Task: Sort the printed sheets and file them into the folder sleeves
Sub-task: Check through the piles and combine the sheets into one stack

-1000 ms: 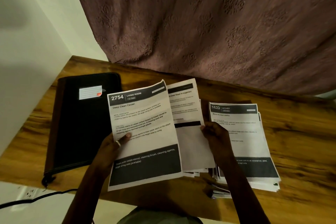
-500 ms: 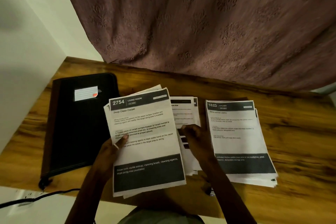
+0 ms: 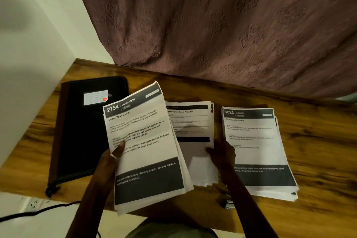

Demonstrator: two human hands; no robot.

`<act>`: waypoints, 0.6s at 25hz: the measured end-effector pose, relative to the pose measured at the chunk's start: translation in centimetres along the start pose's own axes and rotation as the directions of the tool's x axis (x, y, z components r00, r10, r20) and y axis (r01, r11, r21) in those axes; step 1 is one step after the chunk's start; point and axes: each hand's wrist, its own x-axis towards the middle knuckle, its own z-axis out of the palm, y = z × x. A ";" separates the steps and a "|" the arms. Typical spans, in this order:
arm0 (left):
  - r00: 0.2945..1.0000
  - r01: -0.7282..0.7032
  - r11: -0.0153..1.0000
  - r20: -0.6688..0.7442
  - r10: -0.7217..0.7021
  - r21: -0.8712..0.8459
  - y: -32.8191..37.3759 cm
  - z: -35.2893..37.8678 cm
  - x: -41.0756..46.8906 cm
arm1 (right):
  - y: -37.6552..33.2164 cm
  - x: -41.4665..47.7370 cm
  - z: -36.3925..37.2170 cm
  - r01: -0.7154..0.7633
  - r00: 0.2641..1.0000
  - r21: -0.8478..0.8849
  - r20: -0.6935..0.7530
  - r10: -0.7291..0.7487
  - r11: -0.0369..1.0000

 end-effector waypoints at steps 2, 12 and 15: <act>1.000 0.003 1.000 0.009 -0.003 0.001 0.1 0.1 0.0 | 0.2 0.3 -0.4 -0.018 1.000 -0.014 -0.005 0.018 1.000; 0.999 -0.007 1.000 0.040 0.006 0.018 -0.1 1.0 0.4 | -0.9 -1.4 -3.4 0.273 0.879 -0.169 -0.357 -0.317 0.947; 0.998 -0.024 0.998 0.051 0.021 0.054 -0.1 1.4 0.4 | -1.4 -1.0 -4.4 0.426 0.862 -0.036 -0.288 -0.418 0.904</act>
